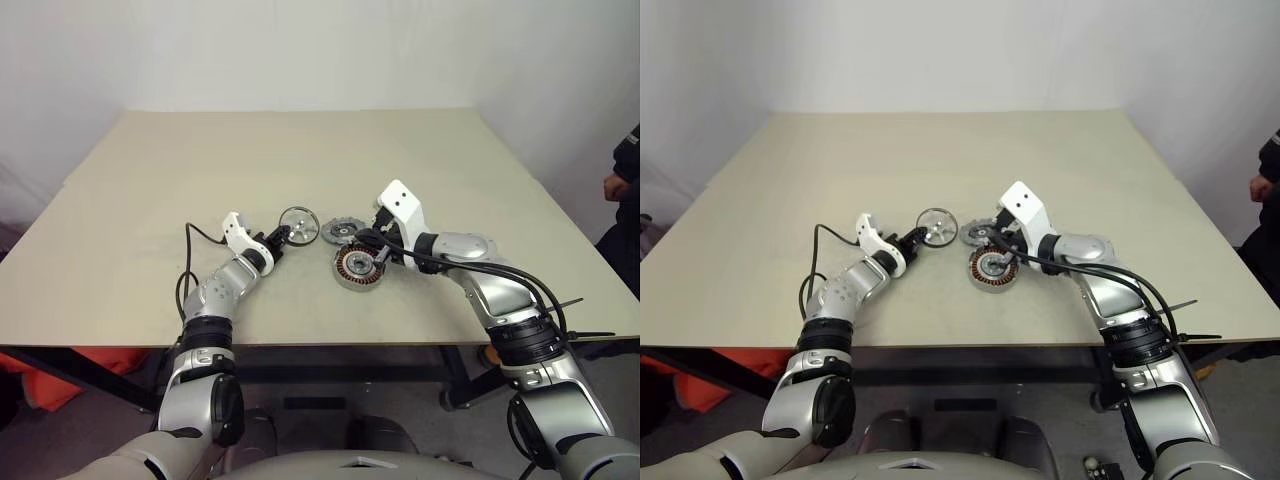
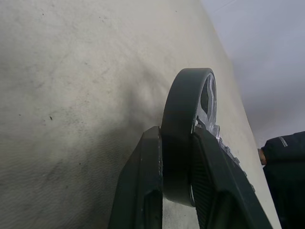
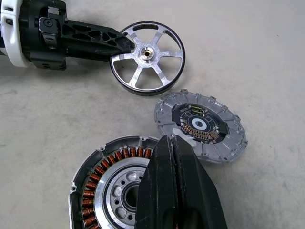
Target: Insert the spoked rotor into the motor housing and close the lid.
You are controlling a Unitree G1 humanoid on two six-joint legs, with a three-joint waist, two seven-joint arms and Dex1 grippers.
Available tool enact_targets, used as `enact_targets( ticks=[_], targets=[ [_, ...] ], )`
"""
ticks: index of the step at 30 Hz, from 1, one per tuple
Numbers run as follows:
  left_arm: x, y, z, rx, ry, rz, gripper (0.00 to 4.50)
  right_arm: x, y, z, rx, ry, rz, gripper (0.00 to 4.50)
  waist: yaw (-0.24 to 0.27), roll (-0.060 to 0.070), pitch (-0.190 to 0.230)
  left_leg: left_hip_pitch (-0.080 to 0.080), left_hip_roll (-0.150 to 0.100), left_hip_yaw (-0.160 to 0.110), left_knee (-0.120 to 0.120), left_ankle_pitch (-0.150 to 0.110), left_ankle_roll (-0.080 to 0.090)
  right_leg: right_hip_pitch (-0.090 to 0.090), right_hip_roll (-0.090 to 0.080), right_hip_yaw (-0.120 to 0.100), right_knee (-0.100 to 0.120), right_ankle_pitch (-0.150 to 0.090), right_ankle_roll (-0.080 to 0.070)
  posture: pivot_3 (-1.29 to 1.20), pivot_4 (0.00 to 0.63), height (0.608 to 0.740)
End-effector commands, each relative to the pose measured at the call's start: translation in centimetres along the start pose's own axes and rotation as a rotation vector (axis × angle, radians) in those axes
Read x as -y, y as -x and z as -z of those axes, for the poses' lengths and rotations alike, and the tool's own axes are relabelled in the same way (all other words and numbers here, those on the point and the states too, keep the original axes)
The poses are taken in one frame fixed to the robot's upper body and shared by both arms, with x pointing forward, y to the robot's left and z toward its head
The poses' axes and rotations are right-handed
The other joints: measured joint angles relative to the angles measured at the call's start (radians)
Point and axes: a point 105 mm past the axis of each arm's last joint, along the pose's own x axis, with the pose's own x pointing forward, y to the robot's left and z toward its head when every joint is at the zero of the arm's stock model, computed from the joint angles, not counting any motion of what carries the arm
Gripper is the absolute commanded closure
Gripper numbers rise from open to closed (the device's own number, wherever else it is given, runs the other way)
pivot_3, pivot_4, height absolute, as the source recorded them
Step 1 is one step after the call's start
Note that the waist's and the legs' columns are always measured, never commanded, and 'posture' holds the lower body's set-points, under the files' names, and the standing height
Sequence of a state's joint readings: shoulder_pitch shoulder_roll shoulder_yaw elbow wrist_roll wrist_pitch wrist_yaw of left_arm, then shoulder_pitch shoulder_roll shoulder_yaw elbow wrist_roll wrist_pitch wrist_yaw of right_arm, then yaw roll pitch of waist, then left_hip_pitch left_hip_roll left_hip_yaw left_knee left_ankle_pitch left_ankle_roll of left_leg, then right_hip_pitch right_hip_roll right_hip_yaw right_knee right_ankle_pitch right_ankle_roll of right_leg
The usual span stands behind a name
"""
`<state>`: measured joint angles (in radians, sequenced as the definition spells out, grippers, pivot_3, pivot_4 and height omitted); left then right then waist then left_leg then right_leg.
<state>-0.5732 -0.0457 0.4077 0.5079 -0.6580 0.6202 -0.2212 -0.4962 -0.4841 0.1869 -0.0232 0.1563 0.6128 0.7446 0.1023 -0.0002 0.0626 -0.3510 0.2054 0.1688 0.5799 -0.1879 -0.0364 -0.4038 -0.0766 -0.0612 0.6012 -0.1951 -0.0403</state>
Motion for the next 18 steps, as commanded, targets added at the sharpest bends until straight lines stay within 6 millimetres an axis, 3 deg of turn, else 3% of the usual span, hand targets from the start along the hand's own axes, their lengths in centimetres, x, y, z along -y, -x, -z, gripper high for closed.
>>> enact_targets(
  ticks=[1,7,11,18],
  targets=[
    [1.1,-0.1,-0.7,0.02,-0.014,0.04,3.98,0.6,0.4,-1.8,0.051,0.045,0.018,4.5,0.0,0.0,0.0,0.0,0.0,0.0,0.0,0.0,0.0,0.0,0.0,0.0,0.0,0.0,0.0,0.0,0.0,0.74],
    [2.0,0.1,-0.9,0.009,0.032,0.084,4.06,1.1,0.5,-1.5,0.043,0.032,0.042,4.5,0.0,0.0,0.0,0.0,0.0,0.0,0.0,0.0,0.0,0.0,0.0,0.0,0.0,0.0,0.0,0.0,0.0,0.74],
    [4.3,1.0,-1.8,-0.014,0.217,0.202,4.06,2.6,1.0,-1.0,0.017,0.021,0.108,4.5,0.0,0.0,0.0,0.0,0.0,0.0,0.0,0.0,0.0,0.0,0.0,0.0,0.0,0.0,0.0,0.0,0.0,0.74],
    [7.5,3.1,-1.8,-0.138,0.238,0.284,4.06,5.4,3.1,-0.1,-0.042,0.054,0.205,4.5,-0.001,0.0,0.001,0.0,0.0,0.0,0.0,0.0,0.0,0.0,0.0,0.0,0.0,0.0,0.0,0.0,0.0,0.74]
  ],
)
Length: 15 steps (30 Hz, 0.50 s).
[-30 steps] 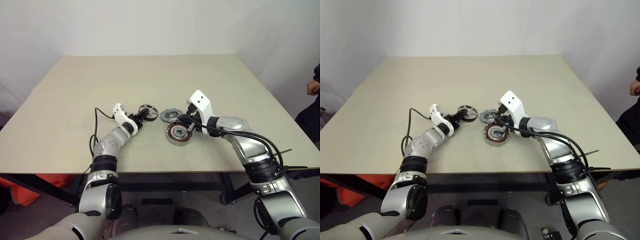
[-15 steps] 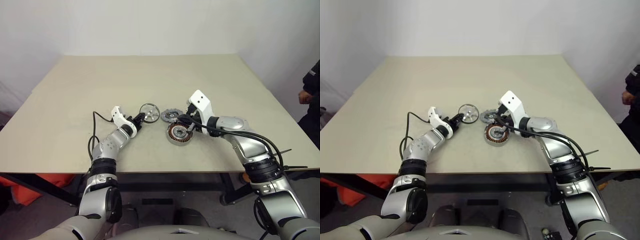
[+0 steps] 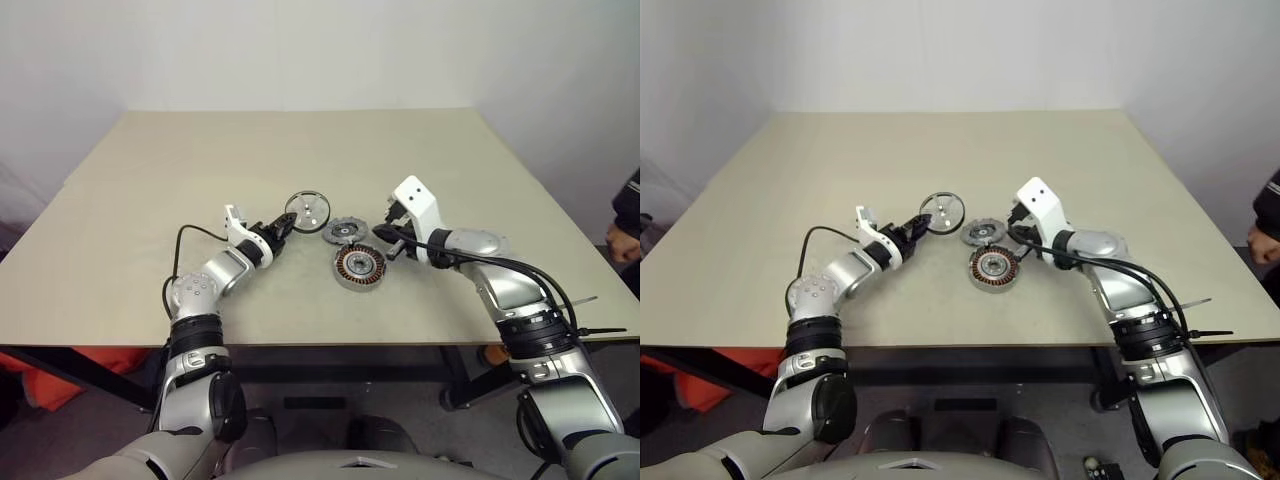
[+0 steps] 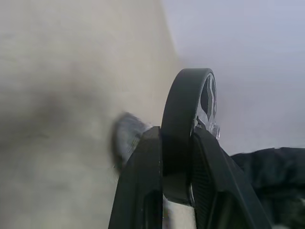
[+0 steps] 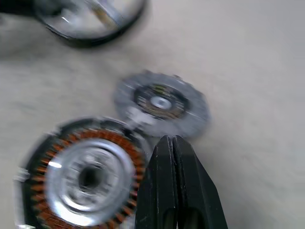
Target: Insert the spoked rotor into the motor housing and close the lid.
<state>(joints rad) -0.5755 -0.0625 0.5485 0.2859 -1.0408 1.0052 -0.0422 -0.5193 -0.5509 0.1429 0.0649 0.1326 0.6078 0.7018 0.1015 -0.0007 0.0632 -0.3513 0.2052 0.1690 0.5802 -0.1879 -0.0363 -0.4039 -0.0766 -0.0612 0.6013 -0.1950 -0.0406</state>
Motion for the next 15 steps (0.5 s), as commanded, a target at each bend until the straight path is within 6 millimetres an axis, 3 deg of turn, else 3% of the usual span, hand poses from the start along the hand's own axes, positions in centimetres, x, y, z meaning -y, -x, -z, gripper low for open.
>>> enact_targets(
  ticks=[1,8,15],
  targets=[
    [3.0,0.4,0.7,-0.073,-0.03,0.075,4.06,2.0,1.5,-1.2,0.02,0.073,0.071,4.5,0.001,0.0,0.0,0.0,0.0,0.0,0.0,0.0,0.0,0.0,0.0,0.0,0.0,0.0,0.0,0.0,0.0,0.74],
    [2.6,-0.2,5.4,-0.305,-0.049,0.029,4.06,2.9,3.2,0.8,-0.063,0.133,0.101,4.5,0.003,-0.001,0.0,-0.001,-0.001,0.0,0.0,0.0,0.0,0.0,0.001,0.0,-0.001,0.0,0.001,0.0,0.0,0.74],
    [1.5,-1.4,7.7,-0.415,-0.025,-0.005,4.06,2.8,3.9,1.2,-0.069,0.123,0.126,4.5,0.0,-0.001,0.0,-0.001,-0.002,0.0,0.0,0.0,0.0,0.0,0.002,-0.002,-0.003,0.0,0.002,0.0,0.0,0.74]
  ],
)
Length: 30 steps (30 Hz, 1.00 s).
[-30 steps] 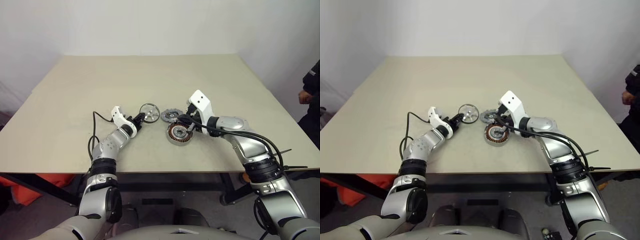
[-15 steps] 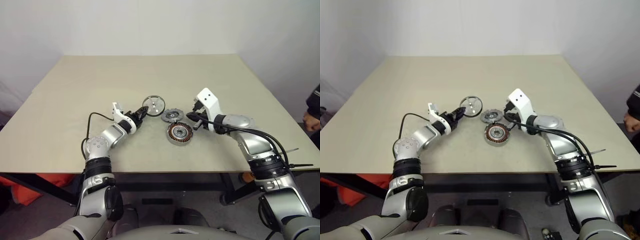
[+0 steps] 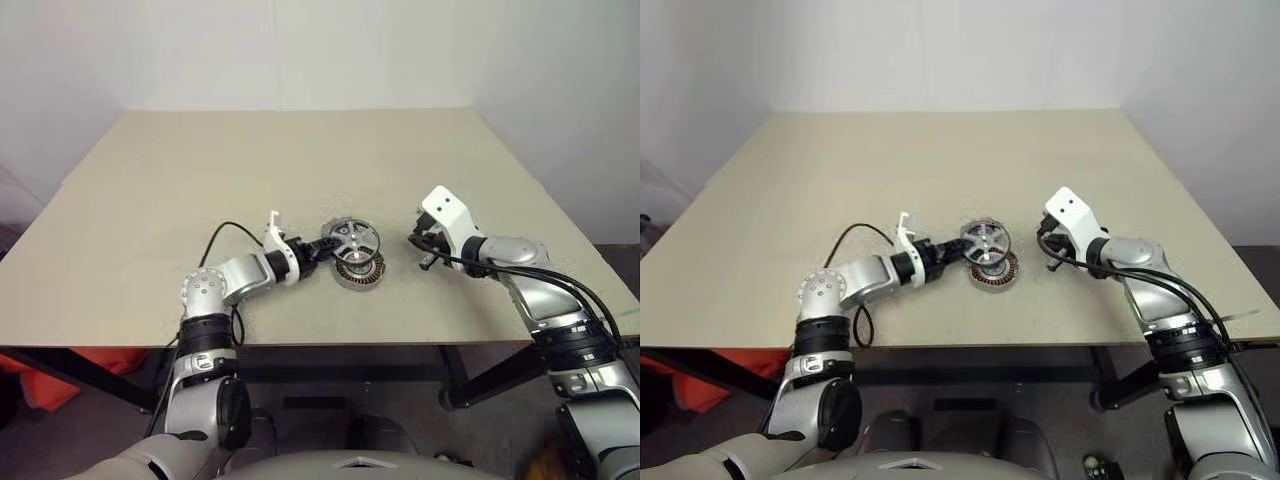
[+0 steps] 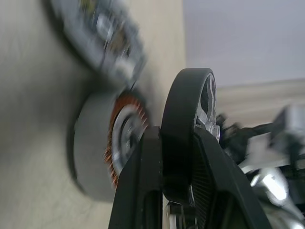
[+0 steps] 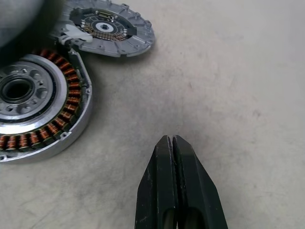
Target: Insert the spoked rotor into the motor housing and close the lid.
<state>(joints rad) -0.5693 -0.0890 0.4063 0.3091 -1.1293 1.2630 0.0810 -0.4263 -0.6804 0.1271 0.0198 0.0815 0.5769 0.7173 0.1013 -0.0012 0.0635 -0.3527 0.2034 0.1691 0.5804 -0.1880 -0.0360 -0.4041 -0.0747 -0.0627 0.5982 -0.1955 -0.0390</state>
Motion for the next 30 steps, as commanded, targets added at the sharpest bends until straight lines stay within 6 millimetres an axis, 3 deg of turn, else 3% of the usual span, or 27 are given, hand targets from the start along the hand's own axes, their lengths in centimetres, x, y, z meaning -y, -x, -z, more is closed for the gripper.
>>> enact_targets(
  ticks=[1,12,21,30],
  targets=[
    [0.9,-0.8,-0.2,-0.02,-0.025,0.029,4.06,1.1,1.2,-1.4,0.044,0.028,0.059,4.5,0.002,0.0,0.0,-0.001,0.0,0.0,0.0,0.0,0.0,0.0,0.0,0.0,-0.001,0.0,0.0,0.0,0.0,0.74],
    [-0.6,-2.0,0.4,-0.06,0.0,-0.007,4.06,0.9,1.5,-1.4,0.052,0.009,0.081,4.5,0.004,0.001,-0.001,-0.006,0.001,0.0,0.0,-0.003,0.006,0.001,-0.002,-0.001,-0.008,0.004,-0.002,0.0,0.0,0.74],
    [0.8,-1.6,0.5,-0.078,0.0,0.075,4.06,1.0,1.1,-1.6,0.056,0.01,0.077,4.5,0.004,0.001,-0.001,-0.006,0.001,0.0,0.0,-0.004,0.006,0.002,-0.003,-0.001,-0.009,0.006,-0.004,0.0,0.0,0.74],
    [0.7,-1.2,0.6,-0.092,-0.001,0.075,4.06,0.8,0.8,-1.7,0.06,0.011,0.07,4.5,0.004,0.001,-0.001,-0.006,0.001,0.0,0.0,-0.004,0.006,0.002,-0.003,-0.001,-0.008,0.006,-0.005,0.0,0.0,0.74]
  ],
)
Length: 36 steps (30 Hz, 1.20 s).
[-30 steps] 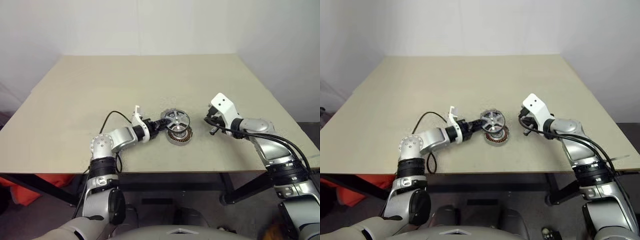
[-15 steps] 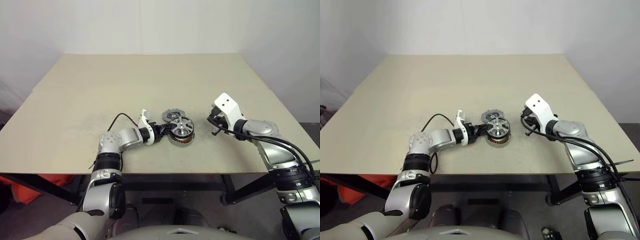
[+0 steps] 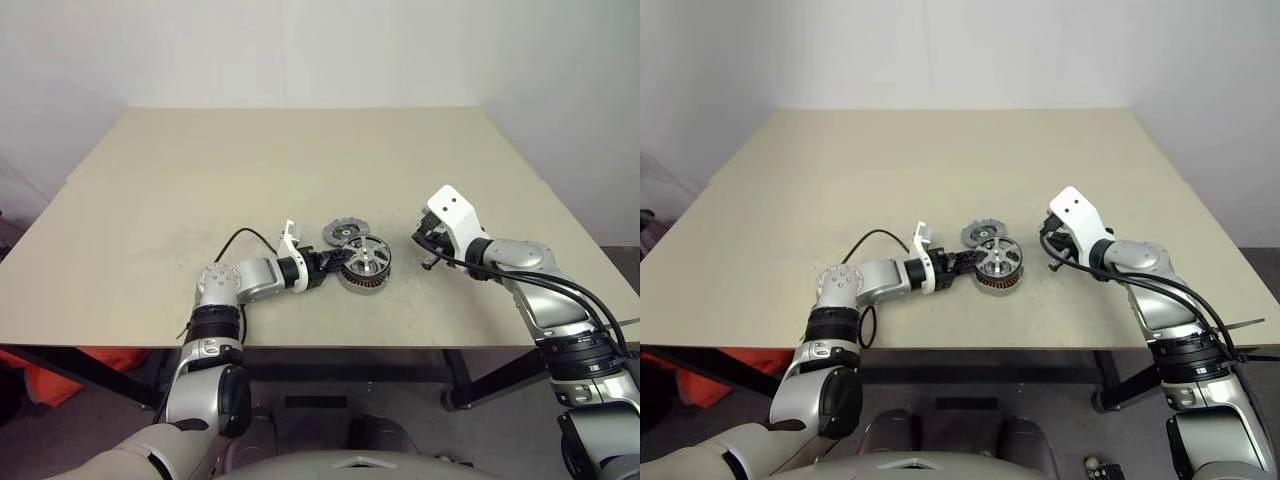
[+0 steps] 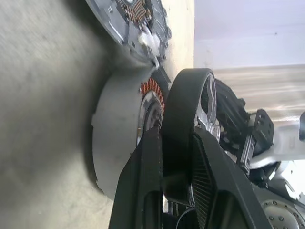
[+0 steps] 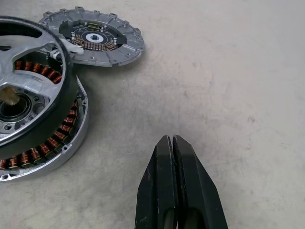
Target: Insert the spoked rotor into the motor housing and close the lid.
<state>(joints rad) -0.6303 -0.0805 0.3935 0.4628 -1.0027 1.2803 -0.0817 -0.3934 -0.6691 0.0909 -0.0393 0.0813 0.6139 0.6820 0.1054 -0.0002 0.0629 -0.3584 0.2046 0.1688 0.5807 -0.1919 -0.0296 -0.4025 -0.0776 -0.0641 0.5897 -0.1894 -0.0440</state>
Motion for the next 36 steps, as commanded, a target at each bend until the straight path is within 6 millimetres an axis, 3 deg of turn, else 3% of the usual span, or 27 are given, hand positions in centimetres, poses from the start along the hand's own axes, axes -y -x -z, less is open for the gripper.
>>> enact_targets(
  ticks=[1,10,27,33,36],
  targets=[
    [1.37,0.12,-0.26,-0.001,-0.032,0.048,4.06,0.65,0.21,-1.65,0.051,0.031,0.024,4.5,0.0,0.0,0.0,0.0,0.0,0.0,0.0,0.0,0.0,0.0,0.0,0.0,0.0,0.0,0.0,0.0,0.0,0.74],
    [0.45,0.01,-0.58,0.021,-0.04,-0.006,4.06,0.66,0.23,-1.66,0.054,0.028,0.027,4.5,0.0,0.0,0.0,0.001,0.0,0.0,0.0,0.0,0.0,0.001,0.0,0.0,0.0,0.0,0.0,0.0,0.0,0.74],
    [0.7,0.38,-0.75,0.03,-0.065,-0.001,4.06,0.58,0.02,-1.89,0.059,0.03,0.021,4.5,0.0,0.0,0.0,0.003,0.0,0.0,0.0,0.0,-0.001,0.002,0.0,0.0,0.0,0.0,0.0,0.0,0.0,0.74],
    [0.84,0.48,-0.69,0.028,-0.077,0.0,2.1,0.63,0.03,-1.88,0.058,0.03,0.024,4.5,0.0,0.0,0.0,0.004,0.0,0.0,0.0,0.0,-0.001,0.003,0.0,0.0,0.0,0.0,0.0,0.0,0.0,0.74],
    [1.16,0.73,-0.97,0.039,-0.089,0.01,2.1,0.62,0.02,-1.9,0.059,0.03,0.024,4.5,0.0,0.0,0.0,0.007,0.0,0.0,0.0,0.0,-0.001,0.006,0.0,0.0,0.0,-0.002,0.003,0.0,0.0,0.74]
  ],
)
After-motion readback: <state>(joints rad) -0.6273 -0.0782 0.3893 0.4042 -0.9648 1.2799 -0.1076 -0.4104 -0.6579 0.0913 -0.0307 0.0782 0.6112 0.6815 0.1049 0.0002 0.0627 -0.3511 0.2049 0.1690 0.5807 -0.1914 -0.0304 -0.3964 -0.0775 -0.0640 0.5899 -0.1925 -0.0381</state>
